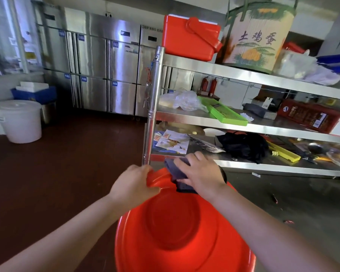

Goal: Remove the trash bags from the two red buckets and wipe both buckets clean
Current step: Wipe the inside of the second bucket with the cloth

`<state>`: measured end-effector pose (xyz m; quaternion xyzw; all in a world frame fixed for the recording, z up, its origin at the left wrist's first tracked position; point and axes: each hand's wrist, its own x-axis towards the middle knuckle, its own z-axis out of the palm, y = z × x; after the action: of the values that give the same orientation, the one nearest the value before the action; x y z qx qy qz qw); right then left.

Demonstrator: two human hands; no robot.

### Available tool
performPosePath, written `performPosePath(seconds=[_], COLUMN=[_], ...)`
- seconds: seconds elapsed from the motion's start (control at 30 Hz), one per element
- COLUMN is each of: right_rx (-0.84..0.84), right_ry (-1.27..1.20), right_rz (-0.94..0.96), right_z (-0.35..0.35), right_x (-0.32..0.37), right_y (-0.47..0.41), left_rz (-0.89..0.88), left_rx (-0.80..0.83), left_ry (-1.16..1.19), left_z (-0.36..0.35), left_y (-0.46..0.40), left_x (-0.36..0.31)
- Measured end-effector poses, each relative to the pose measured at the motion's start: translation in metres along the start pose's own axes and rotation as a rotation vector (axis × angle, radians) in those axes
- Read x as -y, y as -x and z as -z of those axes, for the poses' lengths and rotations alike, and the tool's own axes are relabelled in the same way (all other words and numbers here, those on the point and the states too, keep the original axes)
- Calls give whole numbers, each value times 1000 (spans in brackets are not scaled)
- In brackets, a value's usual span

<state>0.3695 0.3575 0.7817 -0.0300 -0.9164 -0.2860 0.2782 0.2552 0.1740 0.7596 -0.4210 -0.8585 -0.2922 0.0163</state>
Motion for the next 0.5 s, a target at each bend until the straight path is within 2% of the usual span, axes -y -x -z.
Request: performPosePath(seconds=[0.1,0.27,0.37,0.5], right_rx=[-95,-198,-179,-66], right_ry=[17,39,50,21], right_rz=[112,41,-91,-389], right_z=[-5,-19,-27,-35], right_x=[7,7,5,-7], right_y=[-4,7,15,32], left_rz=[25,74,98,198], left_rx=[65,-19,-24,-49], left_ry=[9,26,63,152], left_z=[-17,-27,-25,-21], left_y=[-5,2,5,12], left_x=[-7,1,6,19])
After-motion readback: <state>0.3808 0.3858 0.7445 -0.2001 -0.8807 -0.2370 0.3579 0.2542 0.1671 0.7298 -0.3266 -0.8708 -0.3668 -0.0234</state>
